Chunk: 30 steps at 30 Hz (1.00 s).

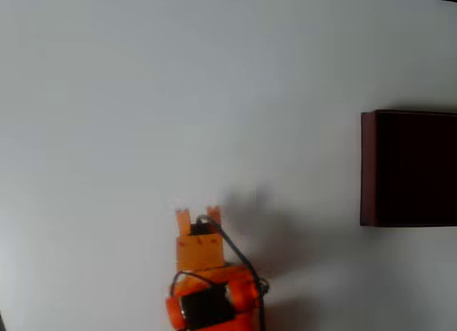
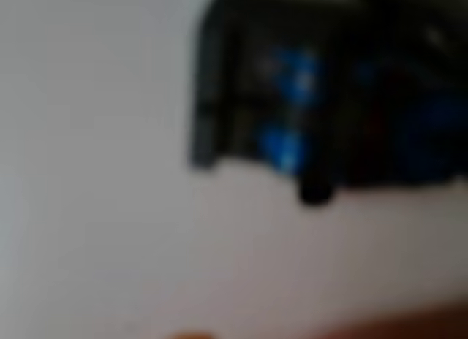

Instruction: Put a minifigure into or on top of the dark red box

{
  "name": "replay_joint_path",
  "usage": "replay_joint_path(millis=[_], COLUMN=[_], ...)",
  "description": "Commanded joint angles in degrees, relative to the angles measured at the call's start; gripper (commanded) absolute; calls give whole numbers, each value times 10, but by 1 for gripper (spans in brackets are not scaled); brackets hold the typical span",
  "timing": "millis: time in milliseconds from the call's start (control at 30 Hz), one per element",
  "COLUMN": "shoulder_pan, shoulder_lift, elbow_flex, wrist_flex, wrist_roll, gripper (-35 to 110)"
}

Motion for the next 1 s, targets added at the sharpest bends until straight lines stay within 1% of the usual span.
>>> replay_joint_path(millis=[0,167,300,400,467,500,600,767,967], shoulder_pan=[-25,-37,-43,-33,-23,-19,-12,-31,-52], shoulder_lift=[37,96,129,134,114,95,31,-14,-89], elbow_flex=[17,54,70,89,88,78,51,33,-7], wrist_flex=[-1,-2,-23,-63,-88,-89,-116,-119,-148], wrist_roll=[40,98,120,93,52,46,10,18,9], gripper=[29,29,28,26,19,18,19,19,19])
